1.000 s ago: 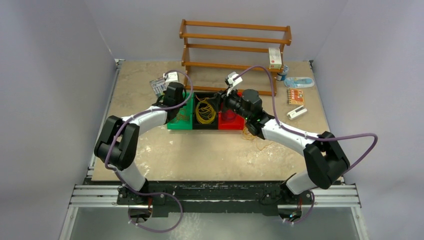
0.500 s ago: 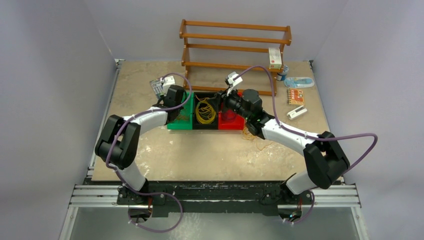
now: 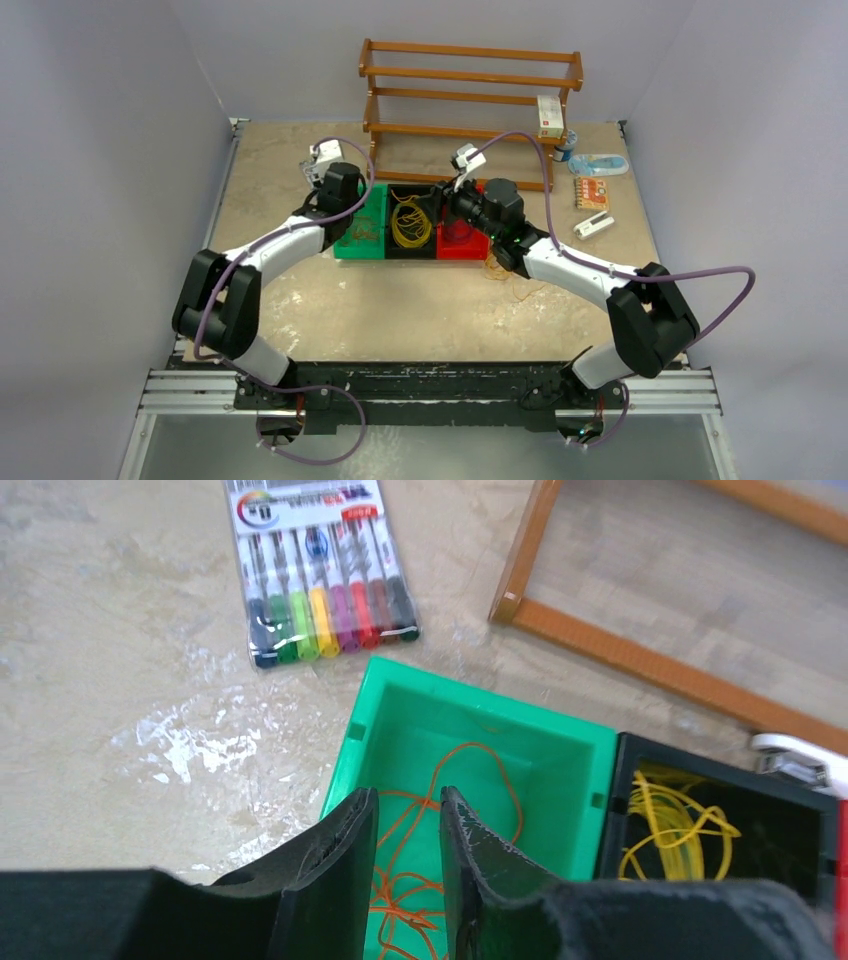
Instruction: Untangle the cables
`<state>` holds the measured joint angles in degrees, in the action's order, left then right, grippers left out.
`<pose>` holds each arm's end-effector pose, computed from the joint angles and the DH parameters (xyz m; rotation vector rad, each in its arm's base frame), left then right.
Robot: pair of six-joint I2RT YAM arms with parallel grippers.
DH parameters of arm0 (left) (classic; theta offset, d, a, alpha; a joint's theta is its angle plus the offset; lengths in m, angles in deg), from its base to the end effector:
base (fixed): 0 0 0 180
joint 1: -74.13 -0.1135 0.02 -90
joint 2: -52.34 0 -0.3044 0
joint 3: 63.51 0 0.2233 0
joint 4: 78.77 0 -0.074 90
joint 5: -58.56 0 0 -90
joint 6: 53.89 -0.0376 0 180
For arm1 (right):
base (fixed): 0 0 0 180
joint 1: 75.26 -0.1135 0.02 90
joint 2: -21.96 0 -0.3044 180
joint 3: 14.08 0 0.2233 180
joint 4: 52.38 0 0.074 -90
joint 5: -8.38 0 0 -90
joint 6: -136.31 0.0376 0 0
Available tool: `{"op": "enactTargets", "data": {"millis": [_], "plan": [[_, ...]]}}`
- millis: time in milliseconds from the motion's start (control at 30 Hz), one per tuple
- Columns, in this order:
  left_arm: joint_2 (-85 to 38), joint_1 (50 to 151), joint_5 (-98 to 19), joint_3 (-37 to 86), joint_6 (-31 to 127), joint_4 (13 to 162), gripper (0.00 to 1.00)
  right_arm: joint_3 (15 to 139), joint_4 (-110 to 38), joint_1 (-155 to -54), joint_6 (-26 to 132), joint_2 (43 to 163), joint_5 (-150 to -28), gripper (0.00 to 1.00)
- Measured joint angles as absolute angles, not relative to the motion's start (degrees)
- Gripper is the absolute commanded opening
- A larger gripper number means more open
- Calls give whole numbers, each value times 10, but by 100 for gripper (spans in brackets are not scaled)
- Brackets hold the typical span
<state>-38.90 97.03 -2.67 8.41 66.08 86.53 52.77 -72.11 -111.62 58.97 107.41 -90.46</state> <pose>0.3073 -0.1102 0.2841 -0.4081 2.0430 -0.0143 0.2532 0.1935 0.3479 -0.4524 1.5415 0.7903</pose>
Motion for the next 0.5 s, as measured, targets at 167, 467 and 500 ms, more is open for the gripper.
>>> {"op": "enactTargets", "data": {"millis": [167,467,500], "plan": [[-344,970,-27,86,659,865,31,528,-699,-1115,602,1074,-863,53],[-342,970,-78,103,656,868,37,511,-635,-1020,696,1033,-821,55],[-342,970,-84,103,657,869,38,502,-628,-1006,707,1018,-816,55]]}}
